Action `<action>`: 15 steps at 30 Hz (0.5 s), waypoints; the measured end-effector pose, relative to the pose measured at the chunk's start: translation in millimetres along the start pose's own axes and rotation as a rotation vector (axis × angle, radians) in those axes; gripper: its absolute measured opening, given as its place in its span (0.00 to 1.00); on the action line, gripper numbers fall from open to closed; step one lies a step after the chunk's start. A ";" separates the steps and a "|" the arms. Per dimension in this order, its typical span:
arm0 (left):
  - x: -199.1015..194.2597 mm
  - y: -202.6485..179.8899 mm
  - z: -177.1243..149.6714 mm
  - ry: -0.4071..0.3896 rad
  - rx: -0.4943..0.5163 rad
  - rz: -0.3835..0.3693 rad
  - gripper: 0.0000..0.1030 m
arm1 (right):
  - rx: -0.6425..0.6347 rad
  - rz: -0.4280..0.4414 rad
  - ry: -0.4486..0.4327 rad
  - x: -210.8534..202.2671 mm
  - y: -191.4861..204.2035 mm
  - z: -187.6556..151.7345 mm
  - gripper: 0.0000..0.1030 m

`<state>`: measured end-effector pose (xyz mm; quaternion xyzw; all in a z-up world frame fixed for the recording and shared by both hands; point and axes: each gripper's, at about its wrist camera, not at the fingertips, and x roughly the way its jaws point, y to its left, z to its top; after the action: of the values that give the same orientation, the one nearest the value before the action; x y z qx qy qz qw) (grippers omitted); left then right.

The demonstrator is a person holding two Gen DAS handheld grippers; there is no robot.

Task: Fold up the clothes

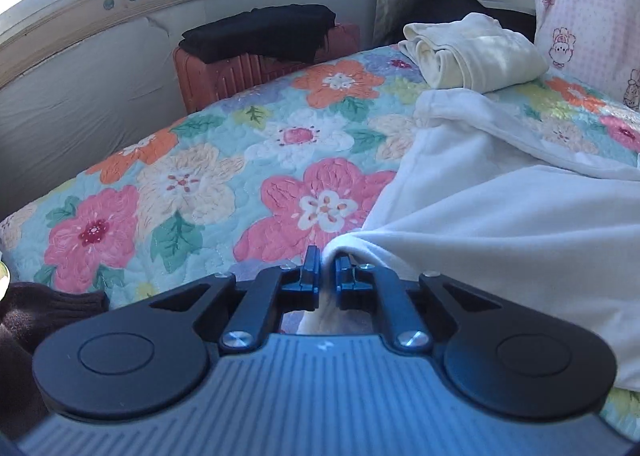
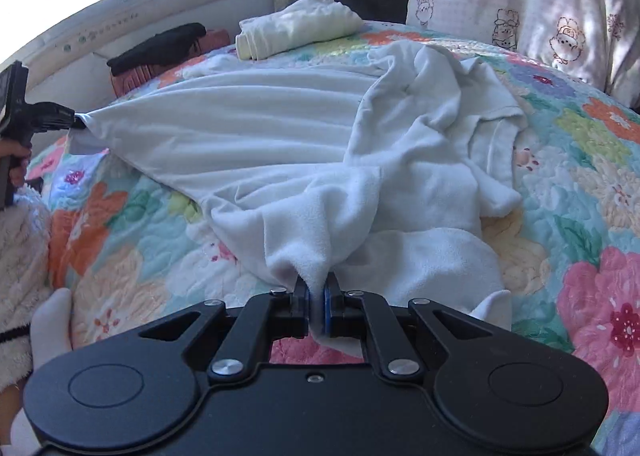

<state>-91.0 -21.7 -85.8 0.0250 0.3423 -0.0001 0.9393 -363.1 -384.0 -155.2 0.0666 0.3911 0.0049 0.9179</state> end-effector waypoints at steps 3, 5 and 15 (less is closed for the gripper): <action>-14.4 -3.0 -3.0 -0.052 0.021 0.008 0.30 | 0.046 -0.022 -0.032 -8.5 -10.0 -0.1 0.08; -29.5 -12.6 -4.0 -0.078 0.104 -0.065 0.40 | 0.106 -0.028 -0.065 -14.4 -23.1 2.7 0.08; -145.3 -137.4 -71.3 -0.204 0.576 -0.697 0.75 | 0.278 0.308 -0.178 -22.4 -24.0 10.6 0.09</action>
<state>-250.4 -158.1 -53.3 0.1684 0.2223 -0.4133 0.8668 -372.0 -410.5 -134.9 0.2517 0.2906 0.0852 0.9192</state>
